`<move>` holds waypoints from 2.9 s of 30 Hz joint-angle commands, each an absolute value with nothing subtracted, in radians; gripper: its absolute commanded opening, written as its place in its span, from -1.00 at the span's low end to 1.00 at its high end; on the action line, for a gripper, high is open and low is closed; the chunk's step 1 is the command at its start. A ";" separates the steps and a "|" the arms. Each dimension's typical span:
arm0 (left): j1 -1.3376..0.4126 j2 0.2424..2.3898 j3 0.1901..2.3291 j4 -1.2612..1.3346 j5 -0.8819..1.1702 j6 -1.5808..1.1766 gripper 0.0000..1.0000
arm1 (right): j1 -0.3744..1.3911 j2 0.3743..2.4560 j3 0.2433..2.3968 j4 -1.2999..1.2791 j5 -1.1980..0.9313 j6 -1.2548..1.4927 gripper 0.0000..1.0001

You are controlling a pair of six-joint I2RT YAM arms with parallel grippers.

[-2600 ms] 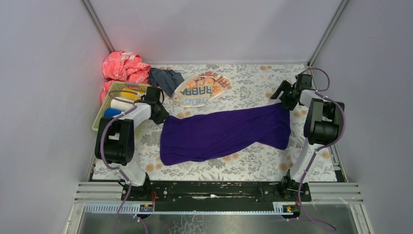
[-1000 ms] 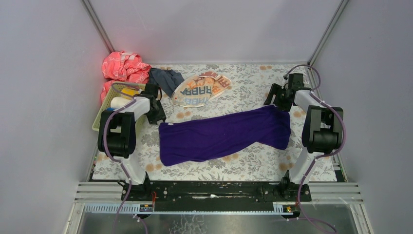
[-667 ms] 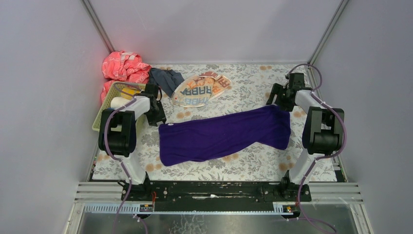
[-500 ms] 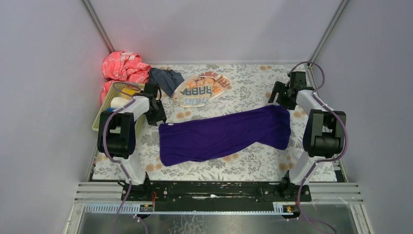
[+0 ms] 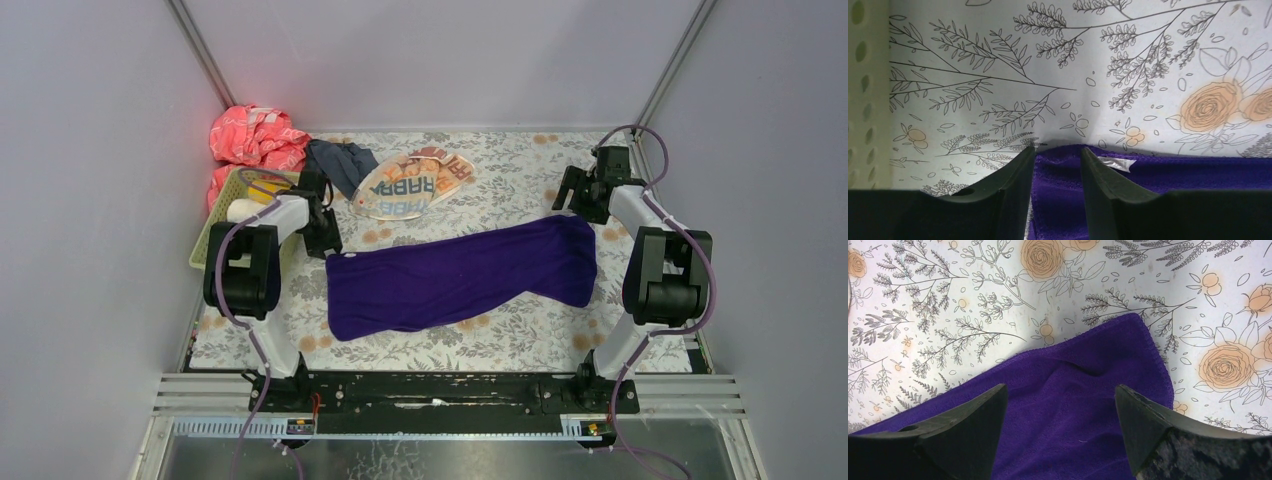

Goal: Roll the towels
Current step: Flatten out the towel at the center of the board.

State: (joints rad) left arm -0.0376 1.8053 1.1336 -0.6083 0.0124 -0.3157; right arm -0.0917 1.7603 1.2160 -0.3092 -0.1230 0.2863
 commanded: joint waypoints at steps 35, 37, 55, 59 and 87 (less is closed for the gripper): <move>-0.140 1.850 1.151 -0.595 -0.089 0.225 -0.32 | -0.087 1.721 1.237 -0.261 -0.197 0.279 0.71; -0.140 1.866 1.159 -0.603 -0.073 0.233 -0.37 | -0.087 1.720 1.237 -0.262 -0.198 0.277 0.71; -0.099 2.061 1.248 -0.672 0.148 0.274 -0.61 | -0.087 1.731 1.250 -0.259 -0.204 0.254 0.70; -0.078 2.059 1.264 -0.677 0.194 0.276 -0.96 | -0.087 1.743 1.252 -0.259 -0.203 0.240 0.70; -0.020 1.983 1.431 -0.624 -0.127 0.160 -1.00 | -0.181 2.046 1.522 -0.417 -0.149 -0.163 0.19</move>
State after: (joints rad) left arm -0.0410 1.9797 1.3968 -0.6712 -0.0978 0.1802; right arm -0.1623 2.0098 1.4269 -0.3843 -0.0624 -0.0563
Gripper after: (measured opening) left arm 0.008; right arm 0.626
